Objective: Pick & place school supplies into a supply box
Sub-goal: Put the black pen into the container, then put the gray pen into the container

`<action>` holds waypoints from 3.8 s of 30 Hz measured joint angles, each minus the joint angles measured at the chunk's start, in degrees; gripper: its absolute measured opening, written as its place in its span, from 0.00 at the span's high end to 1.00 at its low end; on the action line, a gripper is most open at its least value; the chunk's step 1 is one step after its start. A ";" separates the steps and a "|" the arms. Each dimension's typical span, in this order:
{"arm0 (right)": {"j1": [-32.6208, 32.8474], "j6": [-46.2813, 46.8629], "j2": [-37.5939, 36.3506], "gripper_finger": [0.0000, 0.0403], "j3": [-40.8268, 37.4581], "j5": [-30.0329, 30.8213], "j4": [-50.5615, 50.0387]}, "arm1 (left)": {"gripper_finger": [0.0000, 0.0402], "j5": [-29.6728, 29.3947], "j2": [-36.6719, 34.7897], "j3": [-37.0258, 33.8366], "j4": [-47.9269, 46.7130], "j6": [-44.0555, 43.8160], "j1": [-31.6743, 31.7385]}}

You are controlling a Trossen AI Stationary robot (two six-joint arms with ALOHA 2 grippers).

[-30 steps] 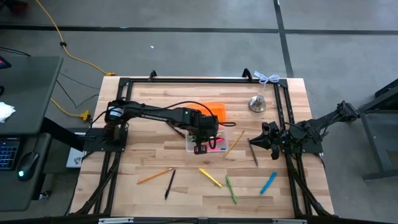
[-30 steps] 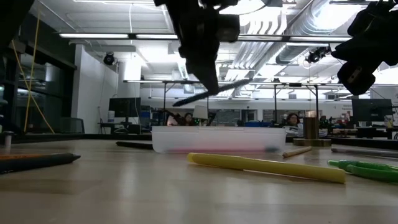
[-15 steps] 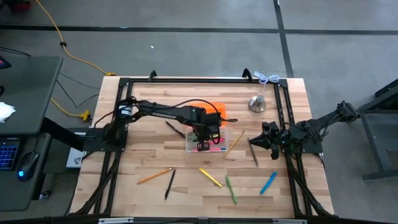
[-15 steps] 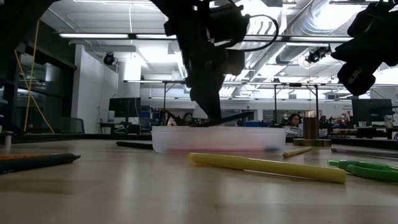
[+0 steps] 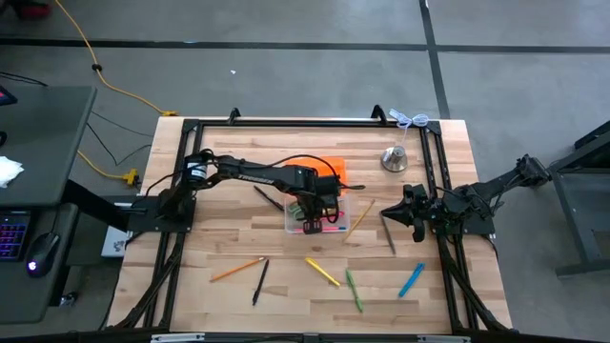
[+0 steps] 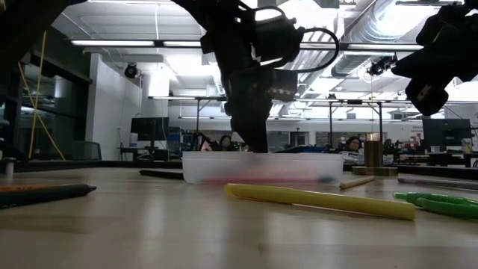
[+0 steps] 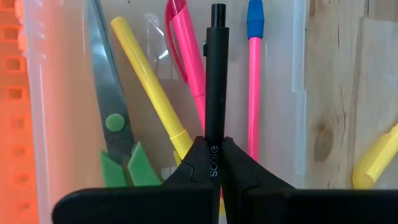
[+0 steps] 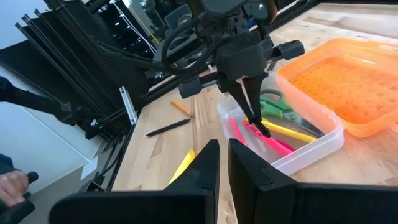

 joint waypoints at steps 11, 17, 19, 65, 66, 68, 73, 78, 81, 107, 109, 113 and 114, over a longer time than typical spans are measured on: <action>0.00 0.00 0.00 0.97 0.00 0.02 -0.01 | 0.84 0.04 0.00 0.00 -0.04 1.00 -0.02; 0.00 0.00 -0.01 0.97 0.00 0.02 0.00 | 0.73 0.00 0.00 0.00 -0.04 0.98 -0.02; 0.00 0.00 0.00 0.97 0.00 0.02 0.00 | 0.71 0.00 0.00 0.00 0.05 0.98 -0.02; -0.01 0.00 -0.01 0.97 0.00 -0.37 0.00 | 0.68 -14.25 -4.65 25.51 -34.48 -5.43 -0.61; -0.01 0.00 -0.04 0.97 0.00 -0.38 -0.01 | 0.68 -14.61 -5.39 25.53 -33.96 -5.43 -0.61; 0.00 0.00 0.01 0.97 0.00 -0.37 -0.10 | 0.68 -14.99 -6.84 25.53 -33.70 -5.41 -0.54; -0.01 0.00 -0.06 0.97 0.00 -1.24 -0.15 | 0.68 -16.71 -10.31 25.51 -33.09 -5.25 -0.52; 0.00 0.00 -0.02 0.97 0.00 -2.34 -0.34 | 0.68 -17.07 -12.97 25.51 -32.78 -4.93 -0.57; -0.01 0.00 -0.02 0.97 0.00 -2.36 -0.39 | 0.68 -17.28 -13.76 25.46 -32.10 -4.82 -0.90; -0.01 0.39 1.11 0.97 0.04 -3.19 -1.25 | 0.68 -18.48 -47.59 -30.34 12.47 -18.23 -8.50; -0.01 0.39 1.18 0.97 0.04 -3.13 -1.29 | 0.68 -18.53 -50.62 -34.63 15.80 -19.03 -8.77; 0.00 0.79 1.18 0.97 0.04 -3.18 -1.62 | 0.68 -18.48 -56.39 -43.02 22.95 -19.20 -9.17; 0.01 1.56 1.15 0.97 0.04 -3.19 -1.67 | 0.68 -18.47 -57.73 -44.95 23.70 -19.23 -9.18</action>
